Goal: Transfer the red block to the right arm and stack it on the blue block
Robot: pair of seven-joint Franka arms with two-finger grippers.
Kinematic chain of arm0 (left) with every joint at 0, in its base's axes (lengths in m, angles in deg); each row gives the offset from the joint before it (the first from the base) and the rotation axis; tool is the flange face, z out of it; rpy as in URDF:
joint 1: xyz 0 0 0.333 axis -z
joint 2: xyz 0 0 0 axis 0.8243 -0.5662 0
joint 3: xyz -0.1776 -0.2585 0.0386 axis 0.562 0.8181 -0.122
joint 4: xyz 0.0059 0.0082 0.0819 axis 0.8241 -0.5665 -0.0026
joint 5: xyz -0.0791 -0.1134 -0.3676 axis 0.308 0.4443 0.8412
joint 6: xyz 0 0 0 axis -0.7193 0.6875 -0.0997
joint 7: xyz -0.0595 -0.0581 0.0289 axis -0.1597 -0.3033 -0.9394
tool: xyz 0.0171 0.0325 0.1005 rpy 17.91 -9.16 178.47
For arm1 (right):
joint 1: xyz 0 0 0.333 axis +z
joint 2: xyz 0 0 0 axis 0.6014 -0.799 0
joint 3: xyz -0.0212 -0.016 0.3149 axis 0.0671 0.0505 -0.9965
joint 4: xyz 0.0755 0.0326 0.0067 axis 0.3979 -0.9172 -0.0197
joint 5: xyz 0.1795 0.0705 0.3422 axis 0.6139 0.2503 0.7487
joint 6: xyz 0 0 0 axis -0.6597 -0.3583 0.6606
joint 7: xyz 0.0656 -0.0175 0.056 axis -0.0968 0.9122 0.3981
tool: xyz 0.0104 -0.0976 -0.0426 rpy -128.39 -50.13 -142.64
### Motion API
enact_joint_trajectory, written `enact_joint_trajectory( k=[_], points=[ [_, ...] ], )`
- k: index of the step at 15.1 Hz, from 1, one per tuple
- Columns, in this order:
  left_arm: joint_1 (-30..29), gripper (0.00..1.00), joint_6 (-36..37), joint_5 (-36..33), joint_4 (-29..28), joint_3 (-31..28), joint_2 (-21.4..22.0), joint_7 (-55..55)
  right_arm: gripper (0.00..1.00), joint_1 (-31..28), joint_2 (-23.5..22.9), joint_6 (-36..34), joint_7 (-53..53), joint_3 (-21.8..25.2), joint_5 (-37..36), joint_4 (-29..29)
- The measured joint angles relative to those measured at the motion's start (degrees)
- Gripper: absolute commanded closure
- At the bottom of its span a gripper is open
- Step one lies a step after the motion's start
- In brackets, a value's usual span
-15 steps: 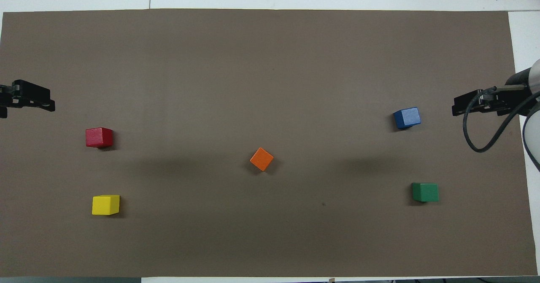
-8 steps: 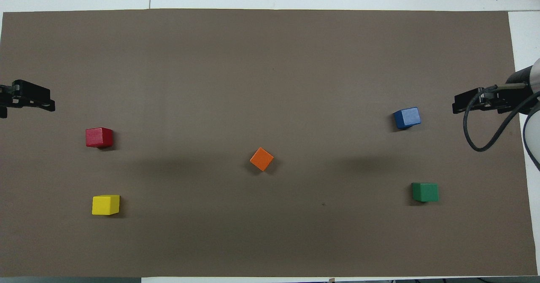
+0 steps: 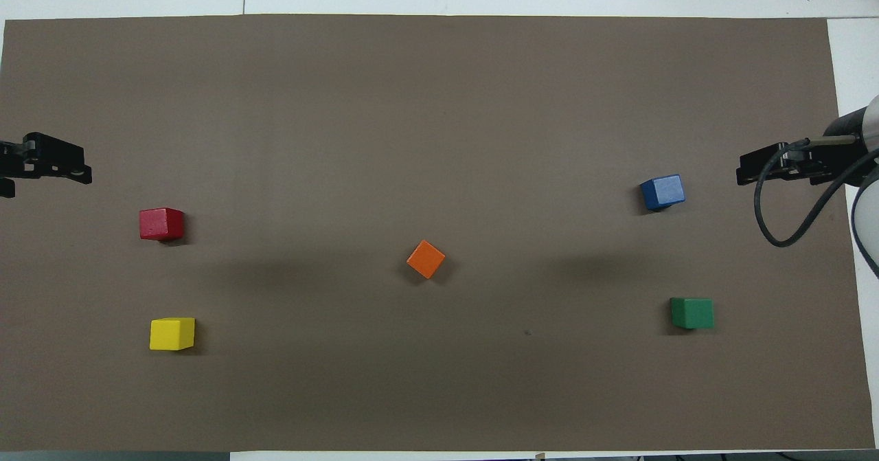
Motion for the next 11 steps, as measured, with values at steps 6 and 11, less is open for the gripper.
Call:
enact_joint_trajectory(
  k=[6, 11],
  points=[
    [-1.1, 0.0, -11.6, 0.0, -14.4, -0.3, 2.9, -1.2, 0.0, 0.0, 0.0, 0.0, 0.0, 0.0, 0.0, 0.0],
    [-3.2, 0.0, -24.1, 0.0, -24.1, -0.5, 2.5, -3.1, 0.0, 0.0, 0.0, 0.0, 0.0, 0.0, 0.0, 0.0]
  ],
)
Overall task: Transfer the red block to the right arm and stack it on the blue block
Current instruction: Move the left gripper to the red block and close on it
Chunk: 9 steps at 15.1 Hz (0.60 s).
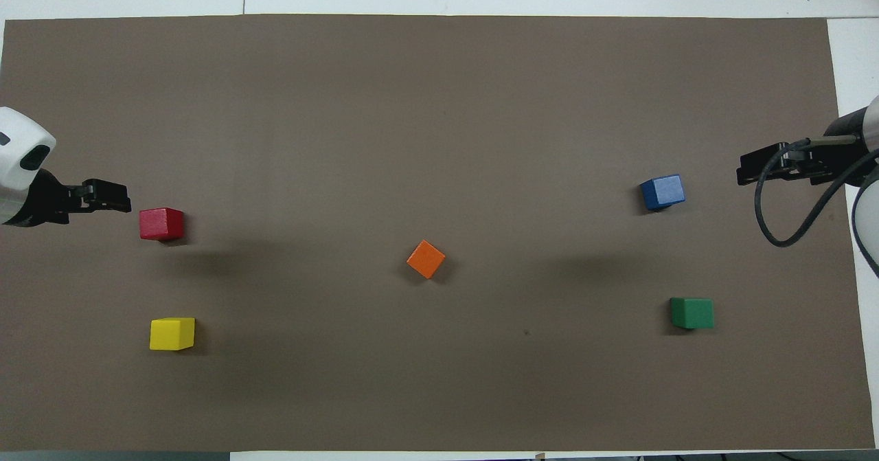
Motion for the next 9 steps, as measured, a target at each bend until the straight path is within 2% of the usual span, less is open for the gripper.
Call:
enact_joint_trajectory(
  k=[3, 9],
  points=[
    [-0.7, 0.0, -6.8, 0.0, -5.1, 0.0, -1.4, -0.1, 0.0, 0.0, 0.0, 0.0, 0.0, 0.0, 0.0, 0.0],
    [-0.7, 0.0, -13.0, 0.0, -7.2, 0.1, -4.6, 0.1, 0.0, 0.0, 0.0, 0.0, 0.0, 0.0, 0.0, 0.0]
  ],
)
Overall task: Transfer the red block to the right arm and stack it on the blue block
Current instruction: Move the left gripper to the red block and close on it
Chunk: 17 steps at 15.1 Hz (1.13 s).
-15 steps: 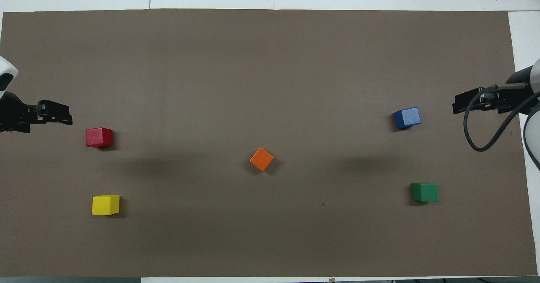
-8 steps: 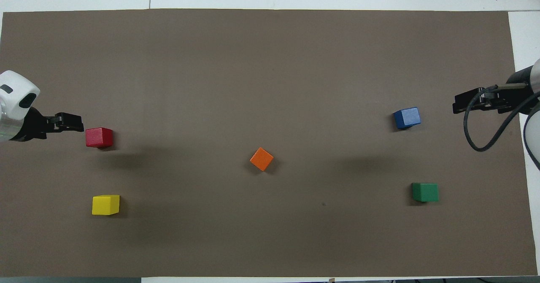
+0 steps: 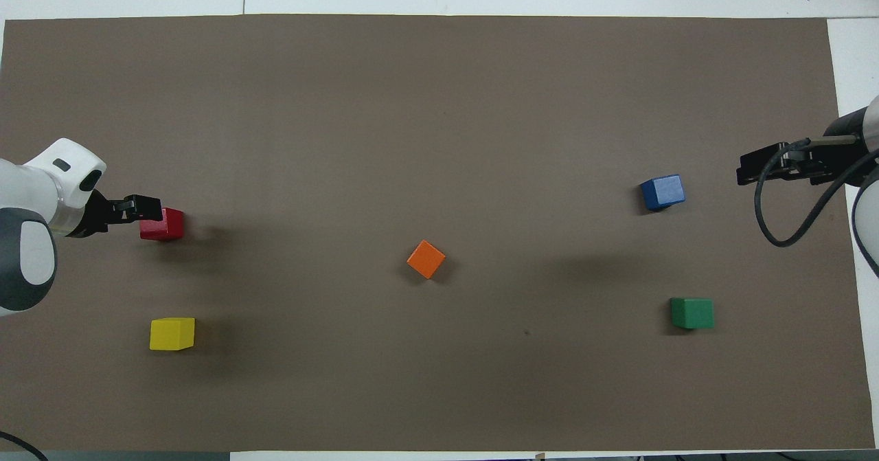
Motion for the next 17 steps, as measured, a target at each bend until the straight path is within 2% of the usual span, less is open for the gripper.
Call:
enact_joint_trajectory(
  k=[5, 12, 13, 17],
  points=[
    [0.1, 0.0, -3.6, 0.0, -2.4, 0.2, -1.3, 0.0, 0.0, 0.0, 0.0, 0.0, 0.0, -0.1, 0.0, 0.0],
    [0.2, 0.0, -6.1, 0.0, -2.6, 0.2, -4.1, 0.0, 0.0, 0.0, 0.0, 0.0, 0.0, -0.1, 0.0, -0.4],
    [0.2, 0.05, -6.4, 0.0, -2.7, 0.3, -4.5, 0.0, 0.0, 0.0, 0.0, 0.0, 0.0, -0.1, 0.0, -0.5],
    [0.5, 0.92, -6.5, 0.0, -2.4, 0.6, -5.6, 0.0, 0.0, 0.1, 0.0, 0.0, 0.0, -0.2, 0.0, -0.6]
  ],
)
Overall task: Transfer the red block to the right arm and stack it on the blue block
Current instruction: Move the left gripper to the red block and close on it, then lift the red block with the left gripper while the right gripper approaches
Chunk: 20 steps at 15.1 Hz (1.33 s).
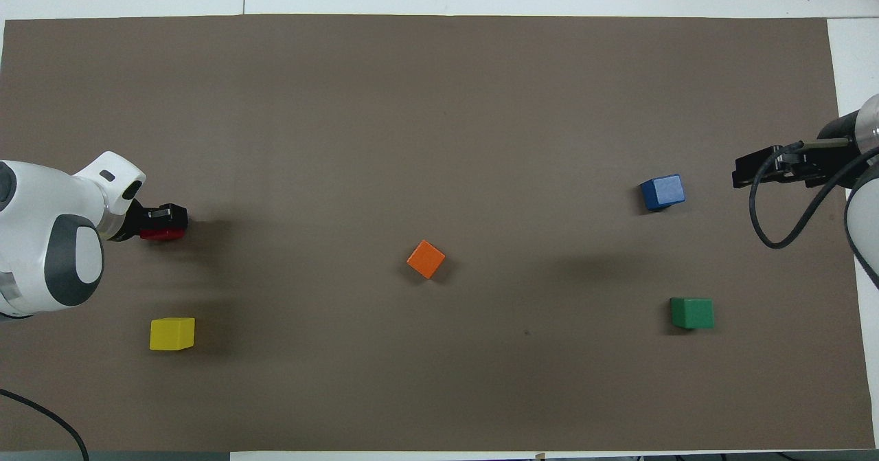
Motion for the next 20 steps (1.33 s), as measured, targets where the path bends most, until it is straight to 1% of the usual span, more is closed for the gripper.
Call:
enact_joint_trajectory(
  k=[1, 4, 7, 9, 11, 13, 14, 17, 20],
  points=[
    [0.0, 1.0, 1.2, 0.0, 0.6, 0.0, 0.0, 0.0, 0.0, 0.0, 0.0, 0.0, 0.0, 0.0, 0.0, 0.0],
    [0.0, 1.0, 6.7, 0.0, 3.4, 0.0, 0.0, 0.4, 0.0, 0.0, 0.0, 0.0, 0.0, 0.0, 0.0, 0.0],
    [-0.2, 1.0, 11.9, 0.6, 6.8, -0.2, 0.1, 6.7, 0.0, 0.0, 0.0, 0.0, 0.0, -0.1, 0.1, -0.1],
    [0.0, 1.0, 17.4, 4.0, 10.3, 0.3, 0.3, 12.3, 0.0, 0.0, 0.0, 0.0, 0.0, -0.2, 0.2, -0.1],
    [0.2, 1.0, 23.3, 10.3, 14.4, 1.2, 0.6, 18.1, 0.0, 0.0, 0.0, 0.0, 0.1, -0.2, 3.0, -0.3],
    [0.5, 1.0, 28.2, 14.8, 18.3, 2.0, 1.1, 26.6, 0.0, -0.2, 0.0, 0.1, 1.5, -0.1, 9.8, -0.8],
    [0.6, 1.0, 29.9, 16.3, 20.0, 2.6, 1.3, 32.1, 0.0, -0.6, -0.1, 0.1, 3.1, -0.1, 14.7, -1.2],
    [0.8, 1.0, 32.3, 23.6, 23.3, 3.7, 2.2, 47.1, 0.0, -3.3, -0.4, 0.2, 9.6, 0.1, 31.7, -3.1],
    [0.9, 1.0, 33.4, 31.8, 23.9, 3.8, 3.8, 55.8, 0.0, -6.2, -1.1, -0.5, 15.3, 0.1, 49.1, -6.9]
  ],
)
